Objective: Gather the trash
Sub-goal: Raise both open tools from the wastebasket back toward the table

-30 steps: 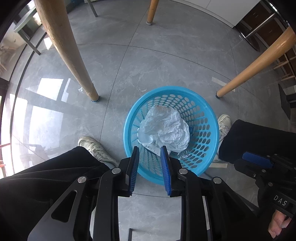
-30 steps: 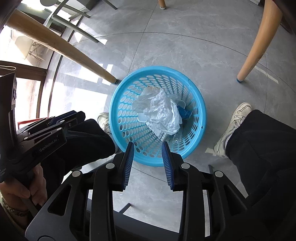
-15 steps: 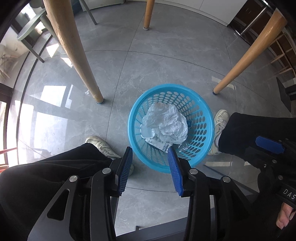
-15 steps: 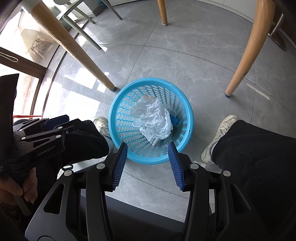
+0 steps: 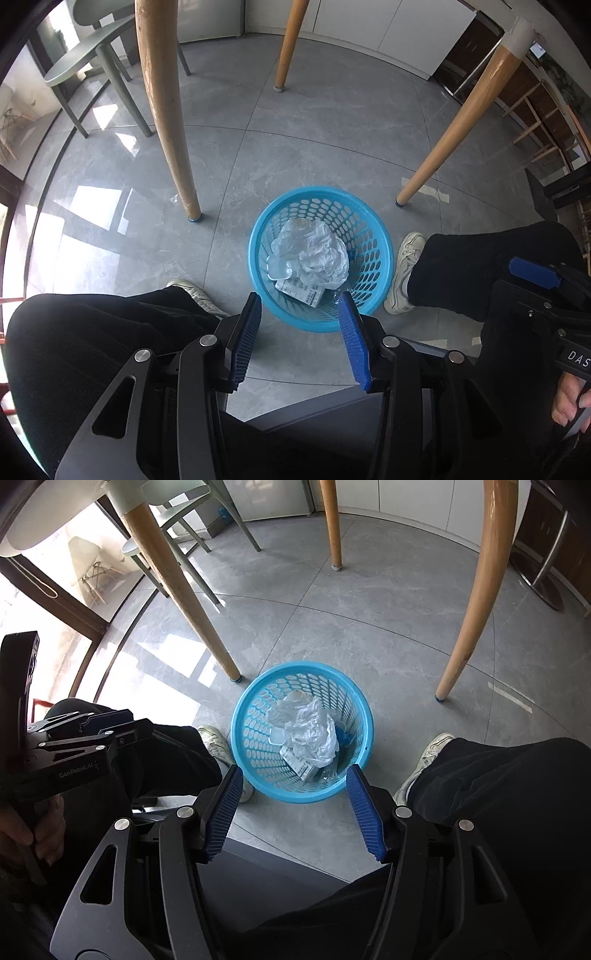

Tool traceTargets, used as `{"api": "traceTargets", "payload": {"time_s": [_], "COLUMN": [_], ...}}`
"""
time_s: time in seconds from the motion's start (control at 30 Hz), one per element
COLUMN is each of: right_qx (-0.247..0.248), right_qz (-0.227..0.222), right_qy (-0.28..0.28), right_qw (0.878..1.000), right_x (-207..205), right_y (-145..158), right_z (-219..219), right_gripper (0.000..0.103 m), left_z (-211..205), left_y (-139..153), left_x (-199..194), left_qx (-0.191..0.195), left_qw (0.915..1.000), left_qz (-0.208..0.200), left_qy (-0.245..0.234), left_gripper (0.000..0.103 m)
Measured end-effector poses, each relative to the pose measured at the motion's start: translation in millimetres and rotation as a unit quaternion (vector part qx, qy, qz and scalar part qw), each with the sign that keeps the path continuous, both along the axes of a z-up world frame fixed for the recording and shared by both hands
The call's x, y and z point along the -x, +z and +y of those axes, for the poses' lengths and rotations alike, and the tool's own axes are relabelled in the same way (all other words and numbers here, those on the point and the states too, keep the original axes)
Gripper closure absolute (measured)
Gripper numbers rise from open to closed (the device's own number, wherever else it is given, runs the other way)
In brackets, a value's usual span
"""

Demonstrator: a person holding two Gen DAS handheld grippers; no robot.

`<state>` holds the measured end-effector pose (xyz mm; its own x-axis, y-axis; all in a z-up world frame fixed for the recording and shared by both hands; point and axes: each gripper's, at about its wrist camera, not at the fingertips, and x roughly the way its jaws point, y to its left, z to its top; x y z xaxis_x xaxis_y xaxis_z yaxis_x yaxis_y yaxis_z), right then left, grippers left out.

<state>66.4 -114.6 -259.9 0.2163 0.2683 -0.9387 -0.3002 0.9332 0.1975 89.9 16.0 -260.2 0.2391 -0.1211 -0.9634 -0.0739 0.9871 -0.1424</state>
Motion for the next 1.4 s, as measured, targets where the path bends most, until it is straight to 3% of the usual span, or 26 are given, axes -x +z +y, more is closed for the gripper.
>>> {"api": "traceTargets", "payload": {"time_s": [0.2, 0.27, 0.43, 0.63, 0.83, 1.27, 1.4], "right_qx": [-0.004, -0.005, -0.02, -0.038, -0.053, -0.069, -0.067], "right_qz": [-0.065, -0.074, -0.087, -0.129, -0.182, -0.246, -0.258], "right_qy": [-0.011, -0.01, -0.028, -0.036, -0.033, -0.039, -0.04], "right_qw": [0.998, 0.997, 0.996, 0.99, 0.981, 0.966, 0.963], "right_x": [5, 8, 15, 29, 30, 3, -17], "right_y": [32, 41, 61, 105, 151, 213, 227], "right_z": [-12, -16, -33, -44, -45, -44, -44], "right_gripper": [0.044, 0.039, 0.039, 0.034, 0.032, 0.023, 0.022], "left_z": [0, 1, 6, 0, -6, -3, 4], "left_y": [29, 39, 71, 125, 164, 221, 233], "left_x": [18, 22, 29, 37, 31, -17, -38], "left_qx": [-0.025, -0.032, -0.036, -0.053, -0.065, -0.094, -0.08], "left_qw": [0.9984, 0.9975, 0.994, 0.9786, 0.966, 0.949, 0.9483], "left_qz": [-0.048, -0.061, -0.102, -0.197, -0.246, -0.299, -0.306], "left_qy": [-0.015, -0.018, -0.019, -0.025, -0.044, -0.034, -0.026], "left_gripper": [0.056, 0.056, 0.056, 0.055, 0.051, 0.045, 0.045]}}
